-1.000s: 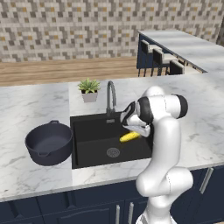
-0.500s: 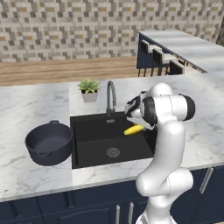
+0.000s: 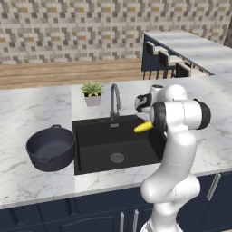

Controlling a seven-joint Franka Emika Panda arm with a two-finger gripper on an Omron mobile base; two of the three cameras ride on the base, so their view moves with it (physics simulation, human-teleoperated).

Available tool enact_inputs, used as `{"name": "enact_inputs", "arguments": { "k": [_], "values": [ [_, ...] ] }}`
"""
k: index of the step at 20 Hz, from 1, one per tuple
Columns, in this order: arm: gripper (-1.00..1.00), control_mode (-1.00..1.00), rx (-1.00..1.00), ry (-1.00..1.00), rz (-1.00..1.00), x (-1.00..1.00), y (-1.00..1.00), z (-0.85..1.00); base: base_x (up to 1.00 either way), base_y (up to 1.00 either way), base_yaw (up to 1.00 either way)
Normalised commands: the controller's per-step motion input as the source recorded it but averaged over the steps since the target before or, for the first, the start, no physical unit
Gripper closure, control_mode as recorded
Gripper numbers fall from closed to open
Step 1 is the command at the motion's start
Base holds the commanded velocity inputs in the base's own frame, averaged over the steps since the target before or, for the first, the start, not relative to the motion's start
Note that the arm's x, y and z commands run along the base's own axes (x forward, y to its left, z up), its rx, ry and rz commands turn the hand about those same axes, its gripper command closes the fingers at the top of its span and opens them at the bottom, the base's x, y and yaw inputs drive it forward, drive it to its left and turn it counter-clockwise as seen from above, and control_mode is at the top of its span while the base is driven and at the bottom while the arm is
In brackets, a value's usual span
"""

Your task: Dump the corn from the pot into the sink. Then turn on the water and wash the corn. Then turn off the water and put the corn back in the pot.

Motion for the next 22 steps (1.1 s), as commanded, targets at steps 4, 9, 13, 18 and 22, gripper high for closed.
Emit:
{"name": "enact_inputs", "arguments": {
  "k": [4,9,13,18,22],
  "values": [
    [1.0,-1.0,-0.02,0.0,0.0,-0.26,-0.16,0.46,0.0,0.0,0.0],
    [1.0,-1.0,-0.01,0.0,0.0,-0.27,-0.16,0.54,0.0,0.0,0.0],
    [1.0,-1.0,-0.02,0.0,0.01,-0.53,-0.02,0.44,0.0,0.0,0.0],
    [1.0,-1.0,-0.02,0.0,0.06,-0.67,0.0,0.32,0.0,0.0,0.0],
    [1.0,-1.0,0.0,-0.01,0.09,-0.45,0.05,0.41,0.0,0.0,0.0]
  ]
}}
